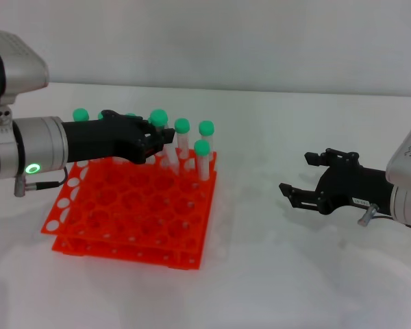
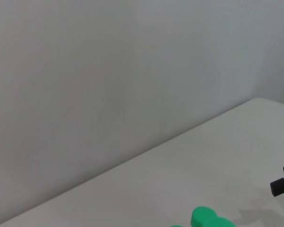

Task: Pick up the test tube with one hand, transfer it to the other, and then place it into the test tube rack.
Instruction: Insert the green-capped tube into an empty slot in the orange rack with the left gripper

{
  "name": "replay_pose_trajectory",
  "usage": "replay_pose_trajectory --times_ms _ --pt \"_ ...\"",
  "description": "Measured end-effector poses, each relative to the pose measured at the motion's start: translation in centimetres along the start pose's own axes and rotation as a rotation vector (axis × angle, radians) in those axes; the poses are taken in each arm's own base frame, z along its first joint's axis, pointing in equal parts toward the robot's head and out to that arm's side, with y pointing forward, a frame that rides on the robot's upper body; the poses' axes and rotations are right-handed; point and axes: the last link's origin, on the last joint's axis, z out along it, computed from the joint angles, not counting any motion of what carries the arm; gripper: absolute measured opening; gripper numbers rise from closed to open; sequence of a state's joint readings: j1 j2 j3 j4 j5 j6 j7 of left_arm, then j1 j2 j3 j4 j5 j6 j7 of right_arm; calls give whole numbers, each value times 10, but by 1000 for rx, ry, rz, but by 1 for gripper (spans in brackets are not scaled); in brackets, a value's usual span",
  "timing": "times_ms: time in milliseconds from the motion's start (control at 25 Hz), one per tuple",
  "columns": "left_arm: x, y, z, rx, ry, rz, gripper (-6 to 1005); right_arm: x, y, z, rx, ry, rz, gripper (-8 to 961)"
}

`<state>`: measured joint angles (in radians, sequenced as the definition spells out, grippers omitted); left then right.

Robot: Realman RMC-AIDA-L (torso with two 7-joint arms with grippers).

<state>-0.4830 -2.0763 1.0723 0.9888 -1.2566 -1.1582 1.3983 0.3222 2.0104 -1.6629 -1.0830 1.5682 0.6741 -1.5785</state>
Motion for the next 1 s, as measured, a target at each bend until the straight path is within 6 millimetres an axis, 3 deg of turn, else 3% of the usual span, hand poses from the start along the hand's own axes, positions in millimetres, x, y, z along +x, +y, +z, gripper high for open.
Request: replay_pose_trajectory --times_ms 920,1000 --pt "-19 -4 16 28 -62 -51 270 -2 -3 5 7 3 0 772" --pt "-18 -5 15 30 -59 -49 362 -2 -3 5 7 3 0 772"
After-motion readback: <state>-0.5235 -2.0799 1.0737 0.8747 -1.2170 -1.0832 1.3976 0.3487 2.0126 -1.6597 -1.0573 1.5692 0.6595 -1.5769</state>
